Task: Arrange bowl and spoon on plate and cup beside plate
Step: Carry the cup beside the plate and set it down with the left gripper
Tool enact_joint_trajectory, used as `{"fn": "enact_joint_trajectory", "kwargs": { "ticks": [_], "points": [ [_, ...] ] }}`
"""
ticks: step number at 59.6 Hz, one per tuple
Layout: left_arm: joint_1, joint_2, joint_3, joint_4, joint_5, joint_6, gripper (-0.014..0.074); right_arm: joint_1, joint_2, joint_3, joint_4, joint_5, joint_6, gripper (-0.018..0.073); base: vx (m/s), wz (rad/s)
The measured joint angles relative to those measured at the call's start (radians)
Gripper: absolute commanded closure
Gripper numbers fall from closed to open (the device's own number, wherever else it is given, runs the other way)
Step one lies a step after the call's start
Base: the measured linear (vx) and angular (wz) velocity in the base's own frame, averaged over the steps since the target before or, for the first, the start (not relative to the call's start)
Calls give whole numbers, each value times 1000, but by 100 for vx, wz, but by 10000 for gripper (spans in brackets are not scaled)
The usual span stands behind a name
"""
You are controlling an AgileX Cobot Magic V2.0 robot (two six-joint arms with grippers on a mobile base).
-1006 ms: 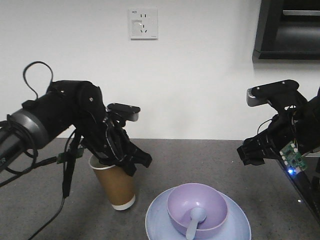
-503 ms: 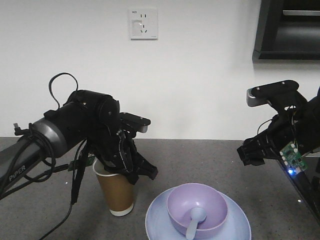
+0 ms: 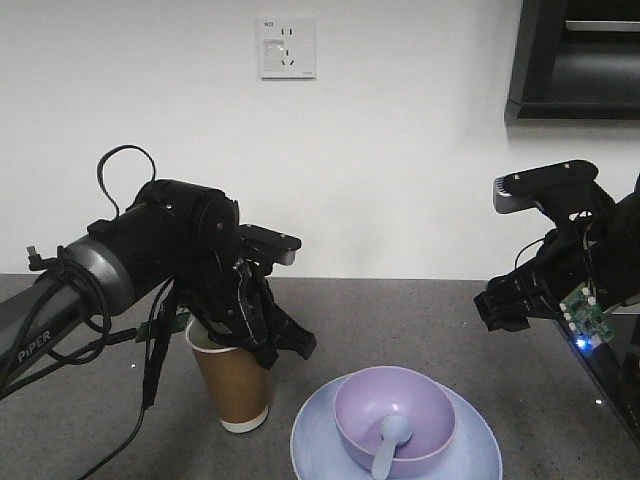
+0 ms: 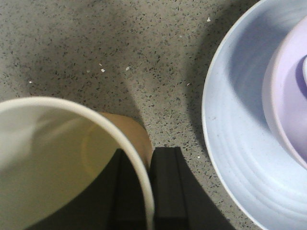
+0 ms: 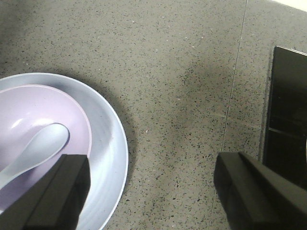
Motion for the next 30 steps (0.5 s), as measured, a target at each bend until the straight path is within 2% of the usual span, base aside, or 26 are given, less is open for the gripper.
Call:
{"fn": "enact_joint_trajectory", "kwargs": {
  "ticks": [6,12,30],
  "points": [
    [0,0,0,0,0,0,218,0,0,0,0,1,0,-25,0,0],
    [0,0,0,0,0,-2,154,0,0,0,0,1,0,-25,0,0],
    [0,0,0,0,0,-3,126,0,0,0,0,1,0,-25,0,0]
  ]
}}
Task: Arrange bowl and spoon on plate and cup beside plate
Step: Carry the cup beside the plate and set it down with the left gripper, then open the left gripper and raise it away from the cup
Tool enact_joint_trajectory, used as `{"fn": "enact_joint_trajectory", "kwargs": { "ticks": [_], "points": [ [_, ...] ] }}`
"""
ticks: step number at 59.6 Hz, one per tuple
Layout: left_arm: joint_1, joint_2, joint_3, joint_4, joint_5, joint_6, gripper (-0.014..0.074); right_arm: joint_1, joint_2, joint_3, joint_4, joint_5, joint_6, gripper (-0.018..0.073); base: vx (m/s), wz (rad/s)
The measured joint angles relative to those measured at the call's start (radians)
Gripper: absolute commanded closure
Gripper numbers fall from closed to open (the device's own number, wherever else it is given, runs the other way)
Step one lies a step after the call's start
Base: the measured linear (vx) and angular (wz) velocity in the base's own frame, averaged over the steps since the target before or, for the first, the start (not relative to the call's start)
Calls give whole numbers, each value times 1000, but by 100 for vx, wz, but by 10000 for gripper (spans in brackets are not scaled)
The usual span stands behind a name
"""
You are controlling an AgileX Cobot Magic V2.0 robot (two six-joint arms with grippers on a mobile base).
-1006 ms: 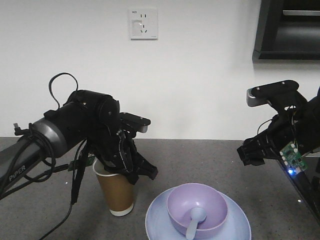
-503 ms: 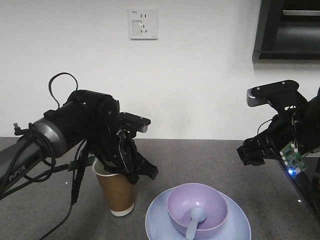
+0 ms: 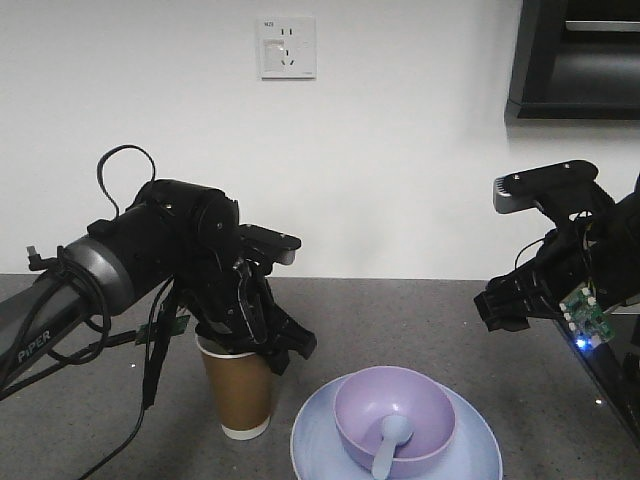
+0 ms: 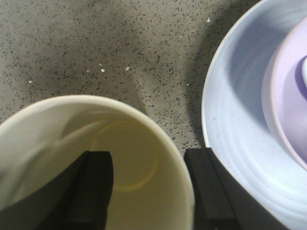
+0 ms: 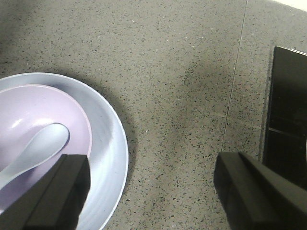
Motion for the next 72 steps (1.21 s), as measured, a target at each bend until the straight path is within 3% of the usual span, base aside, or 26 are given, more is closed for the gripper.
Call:
{"fn": "enact_joint_trajectory", "kwargs": {
  "ticks": [50,63,67,72],
  "points": [
    [0,-158,0,56,0,-1,152,0,0,0,0,1,0,-25,0,0],
    [0,-305,0,195,2,-1,356,0,0,0,1,-5,0,-5,0,0],
    [0,-366,0,259,2,-8,474,0,0,0,5,-11,0,40,0,0],
    [1,-438,0,331,10,-19,606,0,0,0,7,-17,-4,159,0,0]
  ]
}}
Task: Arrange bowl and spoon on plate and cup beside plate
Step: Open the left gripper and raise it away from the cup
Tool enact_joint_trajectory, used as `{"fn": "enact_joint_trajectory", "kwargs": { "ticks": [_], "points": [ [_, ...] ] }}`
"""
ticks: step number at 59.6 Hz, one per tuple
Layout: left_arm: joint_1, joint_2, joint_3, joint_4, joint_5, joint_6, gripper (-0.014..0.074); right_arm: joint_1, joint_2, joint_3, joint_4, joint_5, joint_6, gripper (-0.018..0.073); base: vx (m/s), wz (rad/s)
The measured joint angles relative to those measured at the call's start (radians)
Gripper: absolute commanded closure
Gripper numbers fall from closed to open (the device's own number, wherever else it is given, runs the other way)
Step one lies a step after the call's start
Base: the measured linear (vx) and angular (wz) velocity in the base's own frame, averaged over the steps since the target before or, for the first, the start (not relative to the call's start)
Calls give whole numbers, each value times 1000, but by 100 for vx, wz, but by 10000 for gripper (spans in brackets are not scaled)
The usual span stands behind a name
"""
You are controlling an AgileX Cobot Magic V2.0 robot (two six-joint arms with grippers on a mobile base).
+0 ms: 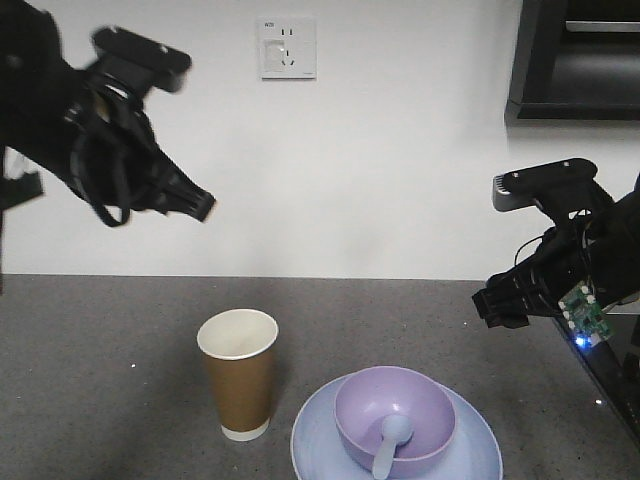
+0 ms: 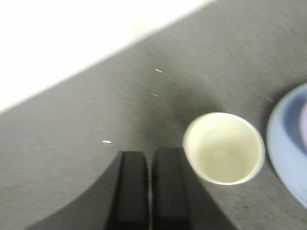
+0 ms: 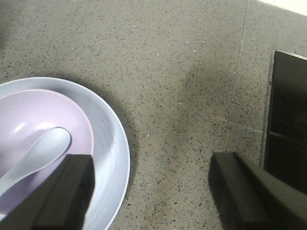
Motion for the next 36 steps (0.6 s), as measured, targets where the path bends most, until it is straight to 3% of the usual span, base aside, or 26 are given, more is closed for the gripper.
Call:
{"fn": "enact_joint_trajectory", "kwargs": {
  "ticks": [9,14,20,26,36],
  "points": [
    [42,-128,24,54,0,-6,604,0,-19,0,38,-16,-19,575,0,0],
    [82,-227,127,59,-30,0,604,0,-49,4,85,-46,-54,574,0,0],
    [124,-381,356,65,-132,-6,603,0,-132,71,162,-192,-123,572,0,0],
    [169,-560,656,73,-299,-25,603,0,-268,228,254,-395,-175,572,0,0],
    [209,-846,1111,74,-637,-139,603,0,-463,580,358,-752,-213,569,0,0]
  ]
}}
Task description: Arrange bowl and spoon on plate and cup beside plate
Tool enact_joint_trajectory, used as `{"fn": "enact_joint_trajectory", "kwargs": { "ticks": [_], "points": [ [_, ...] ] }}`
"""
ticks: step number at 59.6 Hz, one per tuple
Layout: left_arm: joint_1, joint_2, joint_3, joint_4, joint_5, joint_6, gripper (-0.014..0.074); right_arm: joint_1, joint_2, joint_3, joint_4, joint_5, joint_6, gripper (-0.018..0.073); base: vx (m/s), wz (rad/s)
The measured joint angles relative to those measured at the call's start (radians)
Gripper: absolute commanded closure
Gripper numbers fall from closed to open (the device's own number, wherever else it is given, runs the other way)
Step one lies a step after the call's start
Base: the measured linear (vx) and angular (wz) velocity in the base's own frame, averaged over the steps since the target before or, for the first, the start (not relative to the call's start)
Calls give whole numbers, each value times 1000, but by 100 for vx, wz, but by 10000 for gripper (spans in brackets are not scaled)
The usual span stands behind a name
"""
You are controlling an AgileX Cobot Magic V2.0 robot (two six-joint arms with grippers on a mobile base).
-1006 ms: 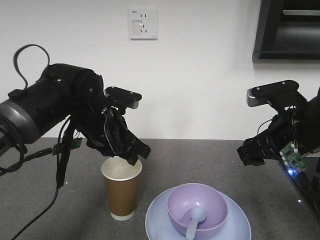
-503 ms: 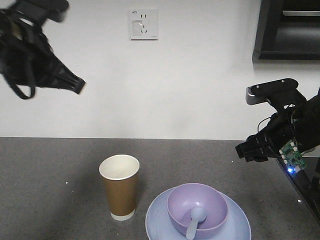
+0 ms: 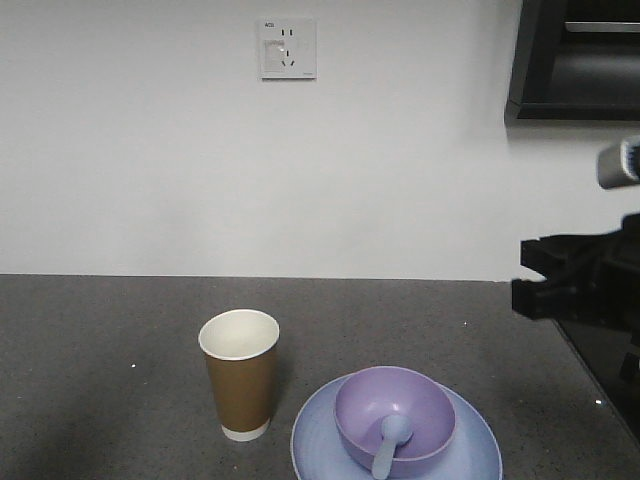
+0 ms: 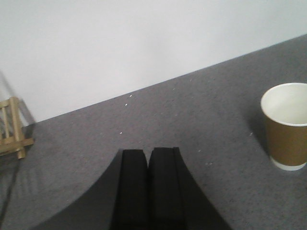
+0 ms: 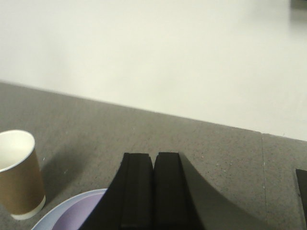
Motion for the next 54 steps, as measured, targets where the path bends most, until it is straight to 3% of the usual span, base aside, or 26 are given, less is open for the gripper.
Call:
{"fn": "enact_joint_trajectory", "kwargs": {
  "ticks": [9,19,54],
  "points": [
    [6,-148,227,13,-123,-96,603,0,-119,213,50,-206,-2,568,0,0],
    [8,-175,311,17,-152,-147,603,0,-161,304,64,-314,-5,568,0,0],
    [8,-175,323,18,-162,-154,603,0,-161,316,66,-343,-6,568,0,0]
  ]
}}
